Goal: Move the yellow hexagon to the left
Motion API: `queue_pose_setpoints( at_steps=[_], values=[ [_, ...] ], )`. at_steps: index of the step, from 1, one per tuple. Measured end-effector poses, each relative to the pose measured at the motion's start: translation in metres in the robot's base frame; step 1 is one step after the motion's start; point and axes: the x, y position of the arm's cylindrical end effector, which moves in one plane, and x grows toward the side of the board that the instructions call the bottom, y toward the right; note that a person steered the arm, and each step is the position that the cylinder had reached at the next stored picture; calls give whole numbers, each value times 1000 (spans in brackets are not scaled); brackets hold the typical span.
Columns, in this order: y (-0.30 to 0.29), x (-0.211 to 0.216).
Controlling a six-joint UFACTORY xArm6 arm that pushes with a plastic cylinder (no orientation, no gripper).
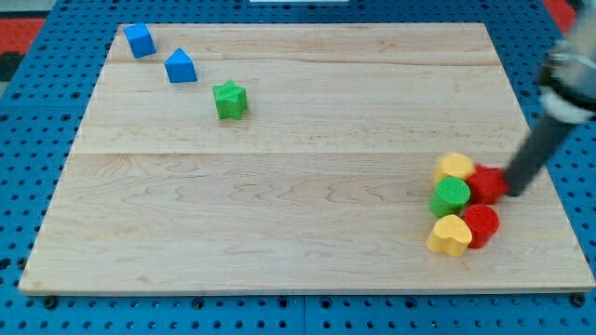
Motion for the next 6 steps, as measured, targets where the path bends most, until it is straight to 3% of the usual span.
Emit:
queue_pose_setpoints(
  at_steps=[1, 2, 3, 4, 5, 6],
  values=[
    [-80, 0],
    [-90, -3],
    [-3, -2],
    [-18, -38],
    [-133, -58],
    [-210, -64]
  ],
)
